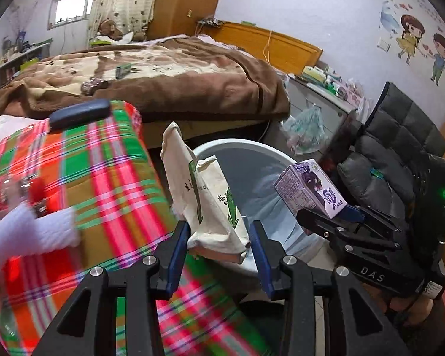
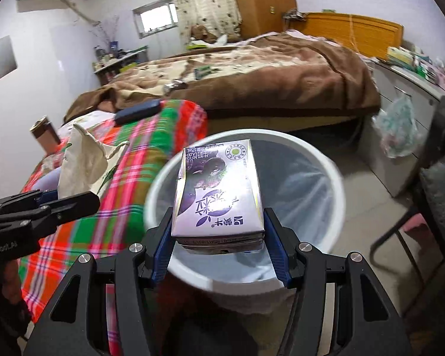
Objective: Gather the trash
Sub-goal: 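Drop the carton into the bin with the right tool while the left tool drops the paper bag in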
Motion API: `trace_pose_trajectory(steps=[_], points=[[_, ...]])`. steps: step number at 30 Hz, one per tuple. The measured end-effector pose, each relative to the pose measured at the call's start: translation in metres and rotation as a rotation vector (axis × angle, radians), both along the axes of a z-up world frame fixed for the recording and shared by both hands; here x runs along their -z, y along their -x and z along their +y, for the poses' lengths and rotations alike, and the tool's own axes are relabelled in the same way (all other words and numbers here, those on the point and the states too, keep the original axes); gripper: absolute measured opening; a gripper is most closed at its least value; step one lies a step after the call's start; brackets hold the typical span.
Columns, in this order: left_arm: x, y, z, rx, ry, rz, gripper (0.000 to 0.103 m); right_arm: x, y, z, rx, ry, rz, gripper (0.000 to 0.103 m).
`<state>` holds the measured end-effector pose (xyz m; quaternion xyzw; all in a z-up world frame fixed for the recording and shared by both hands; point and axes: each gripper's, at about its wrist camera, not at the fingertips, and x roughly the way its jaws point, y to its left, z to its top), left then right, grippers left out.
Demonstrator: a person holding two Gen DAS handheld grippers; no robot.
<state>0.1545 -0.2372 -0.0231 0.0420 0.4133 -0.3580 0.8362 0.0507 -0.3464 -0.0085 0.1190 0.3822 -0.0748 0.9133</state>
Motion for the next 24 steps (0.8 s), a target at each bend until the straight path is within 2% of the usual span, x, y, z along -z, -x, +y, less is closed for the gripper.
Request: trace_pose_trajectory(steps=[4, 10, 17, 24], points=[[0.011, -0.012, -0.030, 0.032, -0.013, 0.039, 0.043, 0.008, -0.008, -0.016, 0.025, 0.015, 0.033, 0.058], [0.024, -0.024, -0.052, 0.048, -0.034, 0.069, 0.044, 0.018, -0.020, -0.028, 0.016, 0.046, 0.109, 0.059], [0.030, -0.029, -0.051, 0.030, -0.021, 0.085, 0.045, 0.022, -0.015, -0.038, 0.023, 0.032, 0.131, 0.059], [0.017, -0.021, -0.031, -0.005, 0.000, 0.041, 0.046, 0.018, -0.008, -0.034, 0.024, 0.007, 0.105, 0.059]])
